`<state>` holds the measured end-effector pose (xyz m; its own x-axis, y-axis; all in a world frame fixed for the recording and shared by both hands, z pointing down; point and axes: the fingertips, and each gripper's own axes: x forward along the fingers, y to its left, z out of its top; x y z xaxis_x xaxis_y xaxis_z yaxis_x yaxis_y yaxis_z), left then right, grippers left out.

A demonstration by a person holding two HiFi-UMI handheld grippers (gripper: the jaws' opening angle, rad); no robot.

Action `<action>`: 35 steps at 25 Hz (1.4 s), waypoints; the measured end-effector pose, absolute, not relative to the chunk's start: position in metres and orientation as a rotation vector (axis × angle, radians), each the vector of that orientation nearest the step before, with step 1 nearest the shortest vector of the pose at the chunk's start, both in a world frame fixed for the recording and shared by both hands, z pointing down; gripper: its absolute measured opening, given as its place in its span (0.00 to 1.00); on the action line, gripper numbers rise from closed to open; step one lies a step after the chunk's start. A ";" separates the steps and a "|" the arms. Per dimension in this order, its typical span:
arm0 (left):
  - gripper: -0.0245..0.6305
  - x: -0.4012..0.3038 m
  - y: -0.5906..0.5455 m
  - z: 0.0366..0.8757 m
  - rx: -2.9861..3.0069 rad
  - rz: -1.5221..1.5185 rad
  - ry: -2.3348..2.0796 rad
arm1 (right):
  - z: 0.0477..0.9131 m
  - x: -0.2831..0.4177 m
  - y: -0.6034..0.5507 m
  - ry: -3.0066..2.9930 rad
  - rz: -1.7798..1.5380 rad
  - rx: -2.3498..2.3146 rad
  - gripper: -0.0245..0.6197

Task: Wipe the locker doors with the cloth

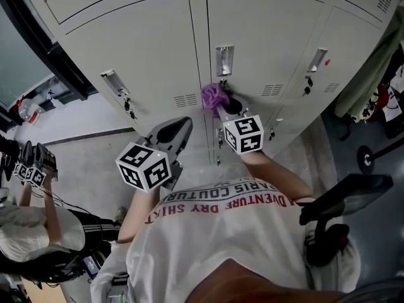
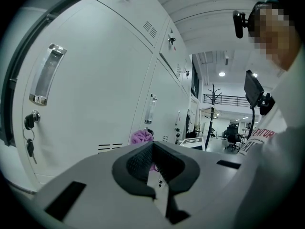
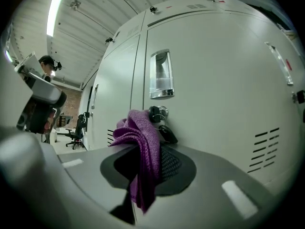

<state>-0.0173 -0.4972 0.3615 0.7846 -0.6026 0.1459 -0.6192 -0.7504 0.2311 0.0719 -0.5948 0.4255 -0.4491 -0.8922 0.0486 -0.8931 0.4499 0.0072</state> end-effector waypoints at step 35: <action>0.04 0.029 -0.472 0.382 2.765 0.139 -0.699 | 0.408 0.273 -0.534 -2.402 0.186 2.081 0.13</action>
